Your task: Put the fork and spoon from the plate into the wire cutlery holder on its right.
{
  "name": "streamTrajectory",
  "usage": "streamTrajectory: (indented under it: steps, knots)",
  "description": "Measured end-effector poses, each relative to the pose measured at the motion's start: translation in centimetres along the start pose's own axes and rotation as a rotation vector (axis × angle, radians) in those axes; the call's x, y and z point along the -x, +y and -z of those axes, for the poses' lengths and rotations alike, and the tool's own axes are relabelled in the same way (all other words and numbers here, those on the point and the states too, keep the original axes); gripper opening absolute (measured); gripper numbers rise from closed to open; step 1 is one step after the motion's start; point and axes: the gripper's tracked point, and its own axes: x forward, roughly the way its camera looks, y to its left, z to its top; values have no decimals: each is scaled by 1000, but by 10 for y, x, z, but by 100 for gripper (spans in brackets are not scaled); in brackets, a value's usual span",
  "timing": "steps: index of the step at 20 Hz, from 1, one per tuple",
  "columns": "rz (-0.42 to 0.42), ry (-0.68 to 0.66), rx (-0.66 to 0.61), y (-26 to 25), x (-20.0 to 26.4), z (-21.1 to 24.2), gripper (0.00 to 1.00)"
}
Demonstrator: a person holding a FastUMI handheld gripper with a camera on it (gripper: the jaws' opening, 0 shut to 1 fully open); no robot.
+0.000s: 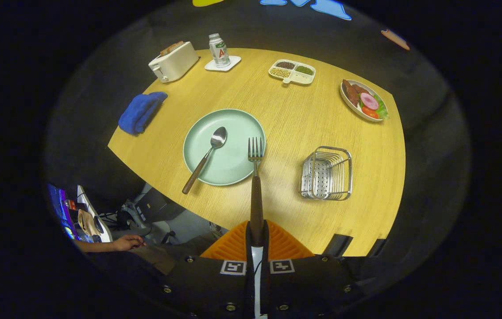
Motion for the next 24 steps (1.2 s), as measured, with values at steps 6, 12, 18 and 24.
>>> streamTrajectory:
  steps: [6, 12, 18, 24]
  knots:
    - [31, -3, -44, -43, 38, 3, 5]
    - [60, 43, -104, -78, 45, 18, 5]
    - [72, 140, -122, -95, 20, 29, 5]
    - [66, 188, -147, -101, -5, 19, 5]
